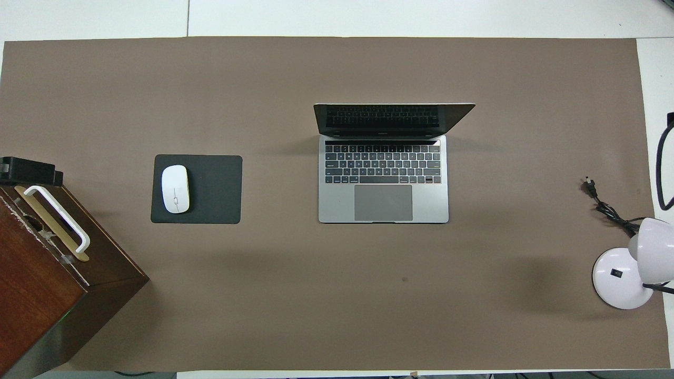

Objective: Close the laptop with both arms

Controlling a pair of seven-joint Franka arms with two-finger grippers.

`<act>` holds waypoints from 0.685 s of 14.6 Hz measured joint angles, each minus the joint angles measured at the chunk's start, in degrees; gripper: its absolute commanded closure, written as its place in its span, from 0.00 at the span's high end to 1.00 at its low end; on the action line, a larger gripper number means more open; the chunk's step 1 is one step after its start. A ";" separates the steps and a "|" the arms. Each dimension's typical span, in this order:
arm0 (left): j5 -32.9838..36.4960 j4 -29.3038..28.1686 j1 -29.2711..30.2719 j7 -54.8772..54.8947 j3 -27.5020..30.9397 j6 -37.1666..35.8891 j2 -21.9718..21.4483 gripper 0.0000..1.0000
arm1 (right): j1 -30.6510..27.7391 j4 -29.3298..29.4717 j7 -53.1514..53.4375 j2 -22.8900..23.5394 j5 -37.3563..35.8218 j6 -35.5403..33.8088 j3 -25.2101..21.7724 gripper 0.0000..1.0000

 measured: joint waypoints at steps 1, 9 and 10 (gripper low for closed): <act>0.00 0.00 0.00 -0.02 0.02 0.00 0.00 0.65 | 0.79 1.75 0.10 1.49 -0.14 1.06 0.10 0.00; 0.09 -1.24 0.12 -0.03 0.62 3.04 -0.06 0.00 | 16.80 5.11 20.21 7.96 -6.03 11.78 0.48 0.00; 0.10 -1.69 0.11 -0.02 0.61 4.03 -0.09 0.00 | 18.59 5.40 23.61 8.75 -6.85 12.53 0.52 0.00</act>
